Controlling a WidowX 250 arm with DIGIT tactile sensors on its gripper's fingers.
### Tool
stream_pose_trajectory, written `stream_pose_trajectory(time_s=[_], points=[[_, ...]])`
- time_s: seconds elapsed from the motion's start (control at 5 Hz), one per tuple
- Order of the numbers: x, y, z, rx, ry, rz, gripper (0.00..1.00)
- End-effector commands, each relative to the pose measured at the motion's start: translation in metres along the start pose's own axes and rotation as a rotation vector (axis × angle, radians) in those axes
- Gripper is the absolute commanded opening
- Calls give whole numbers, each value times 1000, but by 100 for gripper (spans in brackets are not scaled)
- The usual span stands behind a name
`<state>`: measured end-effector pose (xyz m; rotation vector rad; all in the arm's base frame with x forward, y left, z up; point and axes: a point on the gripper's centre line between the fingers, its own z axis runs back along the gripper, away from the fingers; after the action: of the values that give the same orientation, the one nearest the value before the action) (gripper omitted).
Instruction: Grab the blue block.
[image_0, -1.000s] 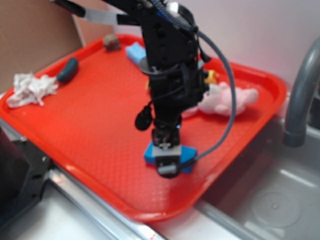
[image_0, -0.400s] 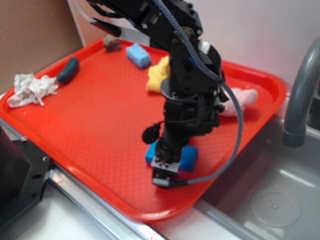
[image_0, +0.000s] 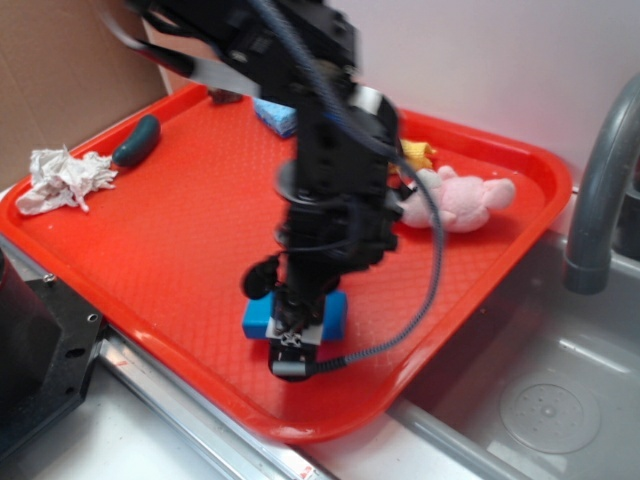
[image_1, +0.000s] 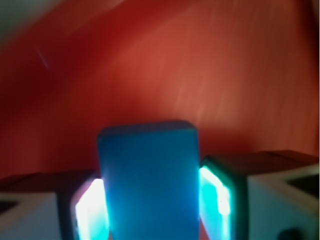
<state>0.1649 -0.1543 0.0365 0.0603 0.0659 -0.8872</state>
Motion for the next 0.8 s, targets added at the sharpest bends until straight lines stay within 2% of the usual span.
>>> stream_pose_trajectory(time_s=[0.0, 0.2, 0.4, 0.6], points=[[-73, 12, 95, 2, -130, 504, 0], [-96, 26, 113, -13, -73, 752, 0], [-115, 52, 135, 10, -33, 1001, 0], [-117, 85, 151, 53, -28, 1200, 0]])
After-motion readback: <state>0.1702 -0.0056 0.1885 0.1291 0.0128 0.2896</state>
